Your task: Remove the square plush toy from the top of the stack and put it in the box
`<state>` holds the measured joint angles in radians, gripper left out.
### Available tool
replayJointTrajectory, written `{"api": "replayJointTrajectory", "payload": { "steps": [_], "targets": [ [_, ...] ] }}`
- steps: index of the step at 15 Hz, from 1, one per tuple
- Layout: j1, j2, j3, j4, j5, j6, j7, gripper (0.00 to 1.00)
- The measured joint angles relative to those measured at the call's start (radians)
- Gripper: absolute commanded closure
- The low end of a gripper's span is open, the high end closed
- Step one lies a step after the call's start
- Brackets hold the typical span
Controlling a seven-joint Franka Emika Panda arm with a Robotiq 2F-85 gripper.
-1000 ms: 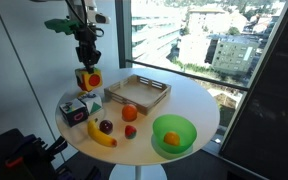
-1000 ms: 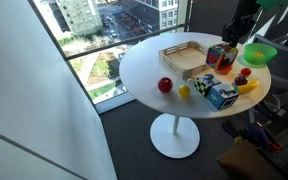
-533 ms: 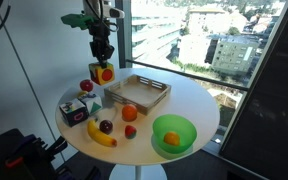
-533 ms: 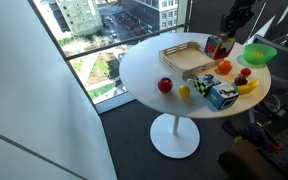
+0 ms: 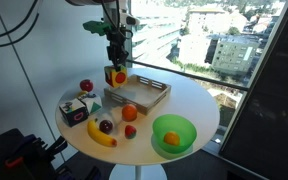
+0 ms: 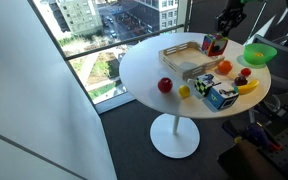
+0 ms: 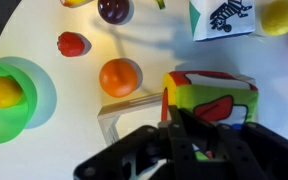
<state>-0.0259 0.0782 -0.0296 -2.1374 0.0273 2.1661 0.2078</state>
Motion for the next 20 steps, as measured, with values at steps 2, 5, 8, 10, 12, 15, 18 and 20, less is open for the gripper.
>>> {"api": "replayJointTrajectory", "payload": {
  "steps": [2, 5, 8, 10, 12, 15, 18, 20],
  "targets": [
    [0.000, 0.041, -0.006, 0.037, -0.002, 0.000, 0.032, 0.97],
    [0.000, 0.090, -0.015, 0.085, -0.005, 0.000, 0.081, 0.96],
    [0.001, 0.123, -0.025, 0.119, -0.011, 0.000, 0.123, 0.64],
    [0.001, 0.135, -0.028, 0.132, -0.016, 0.000, 0.144, 0.48],
    [0.002, 0.139, -0.029, 0.139, -0.017, 0.000, 0.159, 0.31],
    [0.008, 0.140, -0.029, 0.144, -0.017, -0.001, 0.165, 0.09],
    [0.015, 0.139, -0.024, 0.145, -0.012, -0.019, 0.160, 0.00],
    [0.018, 0.134, -0.015, 0.145, 0.012, -0.056, 0.131, 0.00]
  ]
}}
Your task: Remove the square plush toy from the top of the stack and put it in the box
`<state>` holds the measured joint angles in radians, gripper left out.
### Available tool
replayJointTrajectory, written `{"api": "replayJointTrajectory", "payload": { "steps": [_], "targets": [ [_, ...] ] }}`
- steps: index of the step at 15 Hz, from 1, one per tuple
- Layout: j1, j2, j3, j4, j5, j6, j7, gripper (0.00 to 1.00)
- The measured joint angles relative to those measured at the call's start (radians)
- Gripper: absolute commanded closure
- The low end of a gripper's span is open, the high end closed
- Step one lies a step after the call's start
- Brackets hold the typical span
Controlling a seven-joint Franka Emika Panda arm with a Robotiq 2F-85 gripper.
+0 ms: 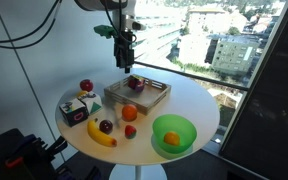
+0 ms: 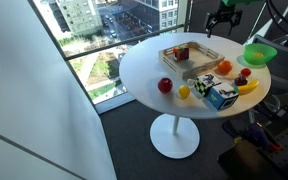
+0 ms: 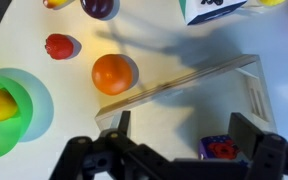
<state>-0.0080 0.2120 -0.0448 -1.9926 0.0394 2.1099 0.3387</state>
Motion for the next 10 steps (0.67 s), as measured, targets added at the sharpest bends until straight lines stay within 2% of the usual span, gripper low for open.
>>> {"api": "replayJointTrajectory", "payload": {
  "steps": [4, 10],
  "targets": [
    [0.001, -0.023, 0.020, 0.000, 0.058, -0.106, -0.098, 0.00],
    [0.002, -0.085, 0.032, -0.002, 0.063, -0.282, -0.197, 0.00]
  ]
}}
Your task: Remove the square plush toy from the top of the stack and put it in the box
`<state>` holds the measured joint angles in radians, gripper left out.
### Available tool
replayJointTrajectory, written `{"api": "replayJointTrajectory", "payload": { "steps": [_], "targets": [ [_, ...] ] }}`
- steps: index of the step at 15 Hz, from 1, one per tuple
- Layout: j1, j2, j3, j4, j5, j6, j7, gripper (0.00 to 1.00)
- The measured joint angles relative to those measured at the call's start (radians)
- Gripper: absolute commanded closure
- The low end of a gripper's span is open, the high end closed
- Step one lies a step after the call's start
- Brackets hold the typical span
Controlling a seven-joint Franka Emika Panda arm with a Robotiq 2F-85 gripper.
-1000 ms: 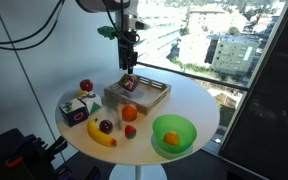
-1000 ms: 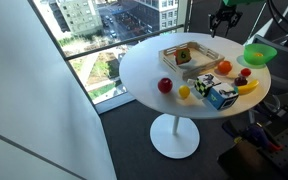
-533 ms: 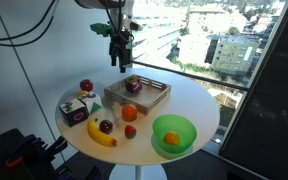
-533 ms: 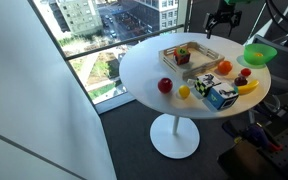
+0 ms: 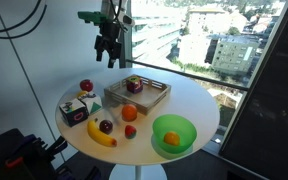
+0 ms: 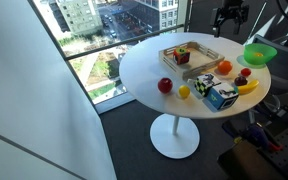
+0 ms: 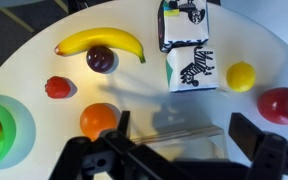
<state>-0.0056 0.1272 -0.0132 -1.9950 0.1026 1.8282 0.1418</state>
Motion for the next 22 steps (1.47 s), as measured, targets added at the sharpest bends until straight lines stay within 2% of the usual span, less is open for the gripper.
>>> {"api": "replayJointTrajectory", "payload": {
  "steps": [6, 22],
  "targets": [
    [0.009, -0.091, 0.006, -0.031, -0.004, -0.103, -0.019, 0.00],
    [0.011, -0.417, 0.012, -0.182, -0.037, -0.091, -0.013, 0.00]
  ]
}}
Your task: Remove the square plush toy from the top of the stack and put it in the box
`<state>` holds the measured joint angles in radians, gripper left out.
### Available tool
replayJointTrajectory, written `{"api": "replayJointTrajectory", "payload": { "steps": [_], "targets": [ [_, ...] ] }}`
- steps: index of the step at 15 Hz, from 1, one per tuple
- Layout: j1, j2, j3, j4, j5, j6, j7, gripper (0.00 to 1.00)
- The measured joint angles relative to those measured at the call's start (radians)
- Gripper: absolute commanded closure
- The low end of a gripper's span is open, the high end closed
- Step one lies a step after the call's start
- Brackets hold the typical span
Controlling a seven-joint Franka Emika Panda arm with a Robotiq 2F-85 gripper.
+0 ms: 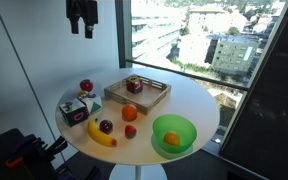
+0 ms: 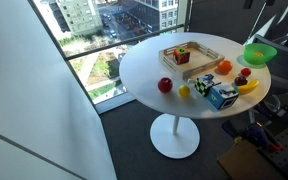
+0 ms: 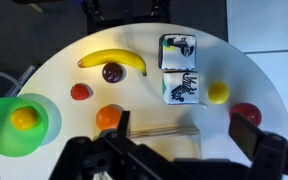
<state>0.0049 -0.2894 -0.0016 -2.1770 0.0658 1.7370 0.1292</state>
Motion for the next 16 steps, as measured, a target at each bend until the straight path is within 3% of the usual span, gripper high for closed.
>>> {"api": "replayJointTrajectory", "payload": {
  "steps": [16],
  "targets": [
    [-0.005, -0.125, 0.004, -0.078, -0.041, 0.092, 0.006, 0.00]
  ]
}}
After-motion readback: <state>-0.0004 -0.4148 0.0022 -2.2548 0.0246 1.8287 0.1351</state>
